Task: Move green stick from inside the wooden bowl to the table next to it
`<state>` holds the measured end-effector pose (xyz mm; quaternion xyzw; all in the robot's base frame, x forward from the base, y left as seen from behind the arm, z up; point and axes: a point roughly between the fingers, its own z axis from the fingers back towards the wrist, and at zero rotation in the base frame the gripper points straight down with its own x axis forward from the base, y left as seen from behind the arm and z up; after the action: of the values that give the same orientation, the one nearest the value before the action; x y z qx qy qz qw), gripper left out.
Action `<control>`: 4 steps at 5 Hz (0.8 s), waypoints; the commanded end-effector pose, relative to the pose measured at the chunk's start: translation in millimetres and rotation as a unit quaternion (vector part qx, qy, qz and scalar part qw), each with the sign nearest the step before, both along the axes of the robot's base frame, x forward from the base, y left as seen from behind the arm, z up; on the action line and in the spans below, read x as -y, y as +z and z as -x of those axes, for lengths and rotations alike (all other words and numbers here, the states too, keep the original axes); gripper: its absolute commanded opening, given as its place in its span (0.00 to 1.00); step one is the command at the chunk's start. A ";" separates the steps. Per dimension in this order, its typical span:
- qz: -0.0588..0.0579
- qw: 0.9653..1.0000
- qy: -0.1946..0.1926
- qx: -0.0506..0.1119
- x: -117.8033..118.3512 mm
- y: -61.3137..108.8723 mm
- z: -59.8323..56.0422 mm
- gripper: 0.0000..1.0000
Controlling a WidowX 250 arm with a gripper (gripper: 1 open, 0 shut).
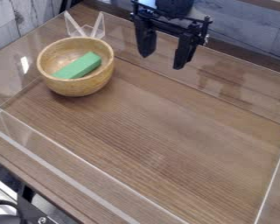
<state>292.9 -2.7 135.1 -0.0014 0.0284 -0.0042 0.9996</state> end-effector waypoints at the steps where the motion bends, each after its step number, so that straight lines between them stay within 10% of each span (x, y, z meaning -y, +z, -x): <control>1: 0.001 1.000 0.015 0.003 -17.3 -1.4 -5.3 1.00; 4: -0.005 0.999 0.021 0.043 -117.9 -4.4 -5.9 1.00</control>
<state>292.2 113.8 114.7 -0.0078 0.0127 0.0232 0.9996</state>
